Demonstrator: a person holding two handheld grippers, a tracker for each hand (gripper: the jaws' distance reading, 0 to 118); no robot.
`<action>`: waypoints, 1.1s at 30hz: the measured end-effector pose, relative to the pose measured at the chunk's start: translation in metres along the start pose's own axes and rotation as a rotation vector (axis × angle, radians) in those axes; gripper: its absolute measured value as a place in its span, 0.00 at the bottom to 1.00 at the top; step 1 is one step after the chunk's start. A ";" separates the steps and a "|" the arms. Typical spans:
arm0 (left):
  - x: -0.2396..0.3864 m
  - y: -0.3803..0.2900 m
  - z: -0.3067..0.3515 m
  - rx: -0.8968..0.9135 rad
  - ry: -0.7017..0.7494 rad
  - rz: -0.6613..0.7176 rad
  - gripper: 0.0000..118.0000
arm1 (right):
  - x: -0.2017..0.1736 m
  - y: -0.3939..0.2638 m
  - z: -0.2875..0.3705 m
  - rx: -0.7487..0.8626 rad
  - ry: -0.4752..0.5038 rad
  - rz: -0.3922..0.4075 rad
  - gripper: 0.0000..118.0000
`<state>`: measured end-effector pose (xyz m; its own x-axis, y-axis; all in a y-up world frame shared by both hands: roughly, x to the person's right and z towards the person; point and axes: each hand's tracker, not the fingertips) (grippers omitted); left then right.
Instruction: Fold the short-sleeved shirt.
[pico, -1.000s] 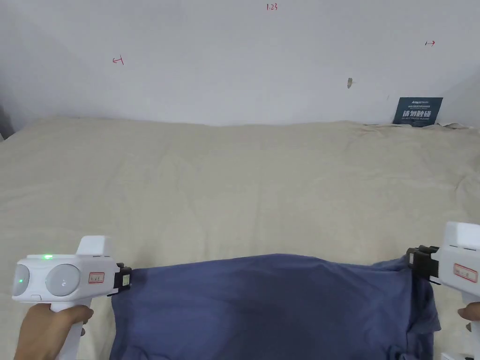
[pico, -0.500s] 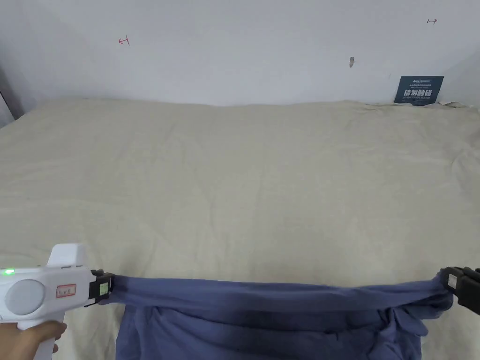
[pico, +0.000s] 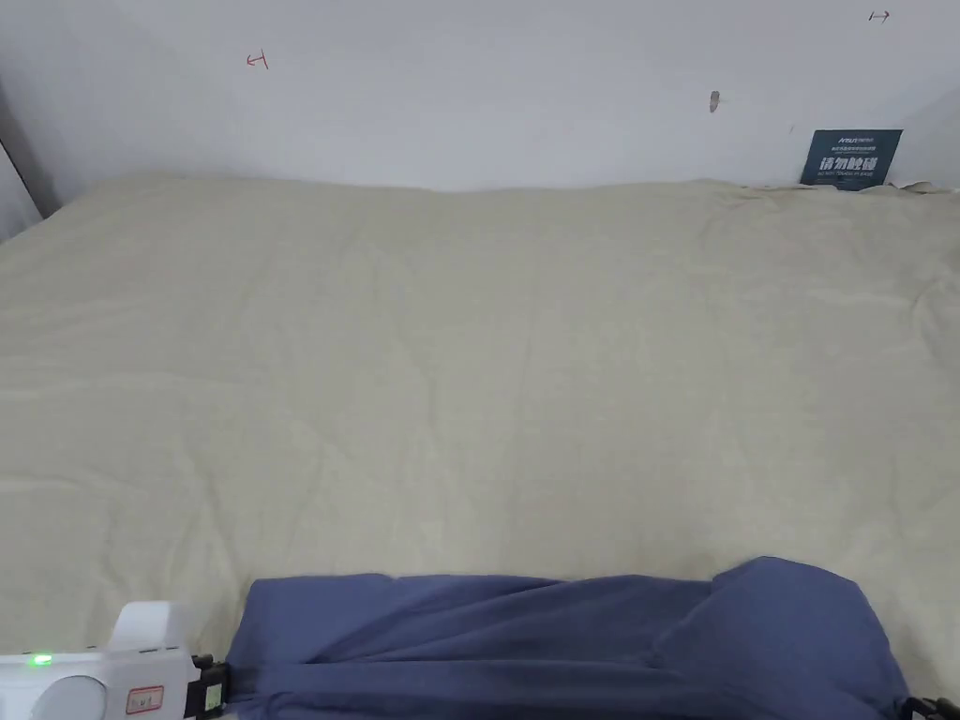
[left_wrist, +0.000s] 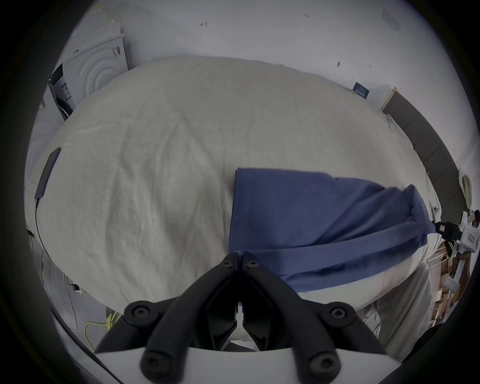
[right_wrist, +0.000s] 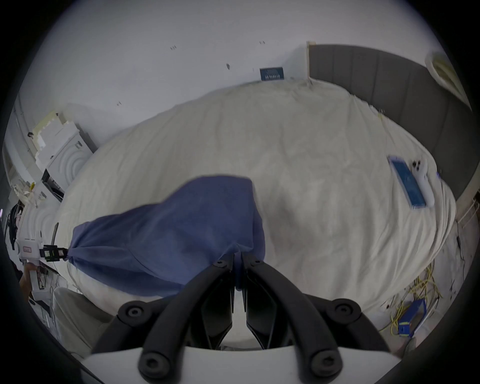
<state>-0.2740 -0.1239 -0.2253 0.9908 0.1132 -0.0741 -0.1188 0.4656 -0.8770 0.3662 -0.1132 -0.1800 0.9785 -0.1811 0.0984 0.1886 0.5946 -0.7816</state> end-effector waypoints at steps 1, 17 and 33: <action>0.000 -0.002 -0.002 -0.007 0.001 0.002 0.00 | 0.002 -0.004 -0.005 -0.007 -0.007 -0.007 0.04; 0.009 -0.013 -0.007 -0.031 0.029 -0.045 0.04 | 0.002 -0.024 -0.025 -0.088 -0.066 -0.036 0.05; 0.051 0.059 0.073 0.264 -0.002 -0.072 0.97 | -0.093 0.071 0.065 0.377 -0.034 0.114 0.82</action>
<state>-0.2347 -0.0272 -0.2460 0.9972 0.0727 -0.0151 -0.0610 0.6851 -0.7259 0.2944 -0.0032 -0.2041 0.9960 -0.0749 0.0493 0.0896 0.8564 -0.5085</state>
